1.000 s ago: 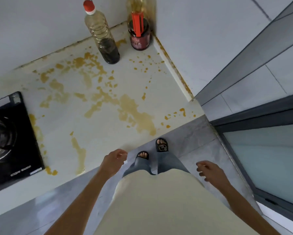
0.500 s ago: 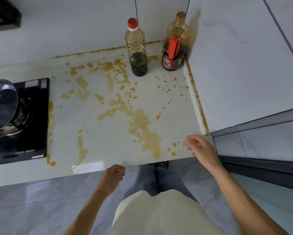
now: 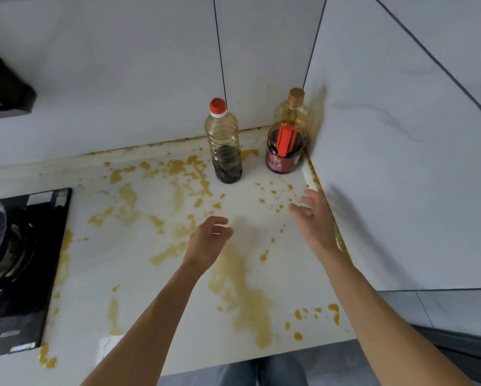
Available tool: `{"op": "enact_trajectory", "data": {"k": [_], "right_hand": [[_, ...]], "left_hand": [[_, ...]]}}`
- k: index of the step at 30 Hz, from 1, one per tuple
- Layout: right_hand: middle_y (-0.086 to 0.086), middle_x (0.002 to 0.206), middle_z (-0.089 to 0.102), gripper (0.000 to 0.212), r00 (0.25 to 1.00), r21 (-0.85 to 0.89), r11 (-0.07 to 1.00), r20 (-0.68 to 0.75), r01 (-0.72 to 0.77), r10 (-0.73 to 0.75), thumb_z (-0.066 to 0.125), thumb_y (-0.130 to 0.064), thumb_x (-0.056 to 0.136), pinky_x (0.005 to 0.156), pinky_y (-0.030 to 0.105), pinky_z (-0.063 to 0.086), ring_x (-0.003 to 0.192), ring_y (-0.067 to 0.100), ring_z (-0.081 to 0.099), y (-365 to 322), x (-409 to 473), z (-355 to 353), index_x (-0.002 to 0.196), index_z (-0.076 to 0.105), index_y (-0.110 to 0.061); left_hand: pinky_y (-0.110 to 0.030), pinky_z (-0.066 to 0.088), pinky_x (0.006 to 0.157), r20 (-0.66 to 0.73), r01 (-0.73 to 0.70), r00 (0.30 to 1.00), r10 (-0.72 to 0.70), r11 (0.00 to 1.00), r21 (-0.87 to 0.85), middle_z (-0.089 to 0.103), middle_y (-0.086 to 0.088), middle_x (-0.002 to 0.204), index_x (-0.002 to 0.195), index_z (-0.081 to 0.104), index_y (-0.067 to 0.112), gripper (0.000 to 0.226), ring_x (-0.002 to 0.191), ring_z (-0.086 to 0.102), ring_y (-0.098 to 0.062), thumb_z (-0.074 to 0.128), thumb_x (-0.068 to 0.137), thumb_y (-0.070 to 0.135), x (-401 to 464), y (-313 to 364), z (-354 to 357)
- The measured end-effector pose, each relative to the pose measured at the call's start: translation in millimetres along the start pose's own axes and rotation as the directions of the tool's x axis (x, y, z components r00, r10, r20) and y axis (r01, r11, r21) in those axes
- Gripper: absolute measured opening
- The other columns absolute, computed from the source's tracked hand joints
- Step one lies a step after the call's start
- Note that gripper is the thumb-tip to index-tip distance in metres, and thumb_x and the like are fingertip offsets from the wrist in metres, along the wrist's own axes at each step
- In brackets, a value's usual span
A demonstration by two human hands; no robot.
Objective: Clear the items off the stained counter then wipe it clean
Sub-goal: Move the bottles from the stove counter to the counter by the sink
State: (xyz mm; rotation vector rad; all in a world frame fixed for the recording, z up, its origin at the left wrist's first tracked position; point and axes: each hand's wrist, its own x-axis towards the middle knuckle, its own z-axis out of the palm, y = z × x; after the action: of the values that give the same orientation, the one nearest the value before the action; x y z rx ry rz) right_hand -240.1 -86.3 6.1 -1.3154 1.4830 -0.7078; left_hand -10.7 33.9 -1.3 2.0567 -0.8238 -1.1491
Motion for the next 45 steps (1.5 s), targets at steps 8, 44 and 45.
{"op": "enact_trajectory", "data": {"k": [8, 44, 45], "right_hand": [[-0.021, 0.147, 0.054, 0.063, 0.972, 0.087, 0.976, -0.142, 0.199, -0.186, 0.068, -0.032, 0.097, 0.113, 0.022, 0.041, 0.139, 0.006, 0.050, -32.5, 101.3, 13.0, 0.152, 0.041, -0.019], [-0.021, 0.100, 0.077, 0.069, 0.986, 0.097, 0.983, -0.076, 0.159, -0.152, 0.094, -0.052, 0.051, 0.075, 0.017, 0.054, 0.088, -0.008, 0.071, -66.5, 133.5, 20.6, 0.113, 0.069, -0.036], [-0.020, 0.102, 0.077, 0.068, 0.985, 0.101, 0.982, -0.073, 0.162, -0.155, 0.095, -0.049, 0.053, 0.077, 0.019, 0.056, 0.091, -0.006, 0.072, -67.6, 124.8, 15.1, 0.114, 0.069, -0.036]], "left_hand": [[-0.023, 0.052, 0.079, -0.230, -0.145, 0.966, 0.115, 0.982, -0.120, 0.059, 0.003, 0.137, 0.153, 0.045, 0.025, 0.071, 0.117, 0.064, -0.020, 0.078, 0.093, 0.043, 90.9, 48.1, -0.9], [-0.024, 0.052, 0.085, -0.280, -0.342, 0.900, 0.334, 0.940, 0.022, 0.072, 0.019, 0.111, 0.135, 0.057, 0.029, 0.082, 0.102, 0.068, 0.001, 0.095, 0.064, 0.047, 108.2, 78.3, -28.3], [-0.020, 0.050, 0.081, -0.281, -0.333, 0.902, 0.328, 0.943, 0.031, 0.071, 0.022, 0.108, 0.134, 0.057, 0.030, 0.082, 0.098, 0.066, 0.008, 0.094, 0.063, 0.049, 96.9, 78.8, -33.7]]}}
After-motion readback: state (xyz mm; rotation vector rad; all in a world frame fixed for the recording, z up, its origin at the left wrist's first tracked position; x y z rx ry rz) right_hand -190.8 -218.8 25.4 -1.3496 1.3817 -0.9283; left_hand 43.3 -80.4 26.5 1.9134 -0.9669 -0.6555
